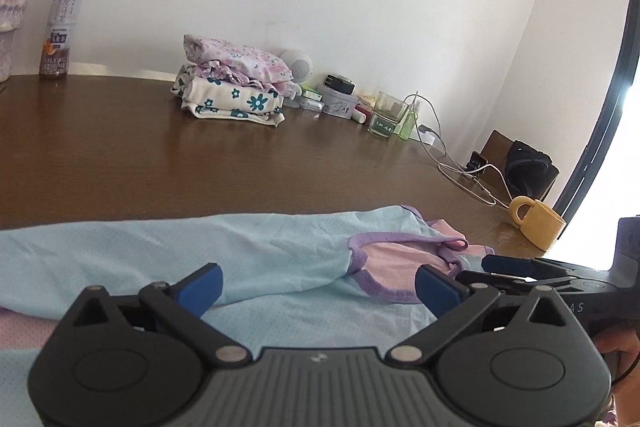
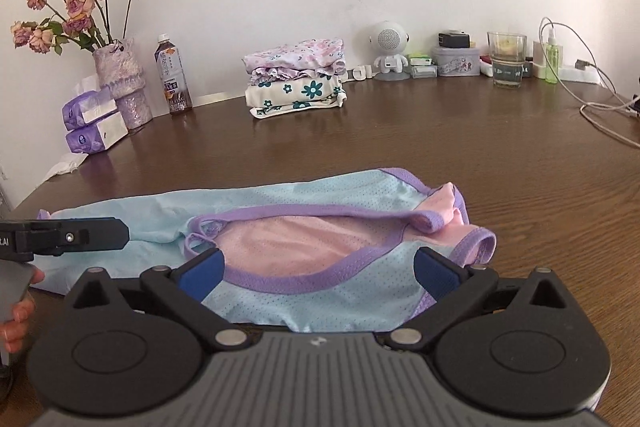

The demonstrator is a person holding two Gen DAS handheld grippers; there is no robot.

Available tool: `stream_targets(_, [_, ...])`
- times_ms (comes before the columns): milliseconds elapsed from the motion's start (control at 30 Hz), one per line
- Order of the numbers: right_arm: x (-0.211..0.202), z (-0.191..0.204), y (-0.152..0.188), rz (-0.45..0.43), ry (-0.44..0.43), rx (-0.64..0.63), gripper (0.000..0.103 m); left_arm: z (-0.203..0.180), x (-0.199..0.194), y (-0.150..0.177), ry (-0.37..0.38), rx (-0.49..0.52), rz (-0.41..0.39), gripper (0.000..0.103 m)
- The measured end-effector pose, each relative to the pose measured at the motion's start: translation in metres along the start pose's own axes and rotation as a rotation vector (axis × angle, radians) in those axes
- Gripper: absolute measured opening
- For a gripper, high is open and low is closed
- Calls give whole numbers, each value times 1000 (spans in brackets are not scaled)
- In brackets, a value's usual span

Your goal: Fold clothes

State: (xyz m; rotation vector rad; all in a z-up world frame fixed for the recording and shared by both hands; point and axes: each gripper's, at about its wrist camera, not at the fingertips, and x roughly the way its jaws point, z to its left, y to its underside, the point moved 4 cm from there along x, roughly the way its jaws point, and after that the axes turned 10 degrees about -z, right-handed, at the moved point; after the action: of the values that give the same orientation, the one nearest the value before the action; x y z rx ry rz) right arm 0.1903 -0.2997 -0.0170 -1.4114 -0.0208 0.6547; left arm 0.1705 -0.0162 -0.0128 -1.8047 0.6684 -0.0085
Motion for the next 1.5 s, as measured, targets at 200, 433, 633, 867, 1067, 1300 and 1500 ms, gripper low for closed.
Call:
stream_targets(200, [-1, 7, 8, 27, 36, 3, 103, -1, -1, 7, -16, 1, 43, 103])
stream_targets(433, [-2, 12, 17, 46, 66, -15, 103, 2, -4, 10, -31, -2, 51, 103])
stream_targets(633, [-5, 10, 19, 39, 69, 9, 103, 1, -4, 10, -33, 0, 50, 103])
stream_targets(867, [-5, 11, 19, 39, 85, 6, 103, 1, -3, 10, -34, 4, 51, 103])
stream_targets(1067, [-5, 10, 19, 39, 90, 11, 103, 0, -2, 10, -37, 10, 52, 103])
stream_targets(1300, [-4, 11, 19, 41, 99, 6, 103, 0, -2, 11, -38, 15, 52, 103])
stream_targets(1500, [-7, 12, 18, 29, 42, -3, 103, 0, -2, 11, -38, 13, 52, 103])
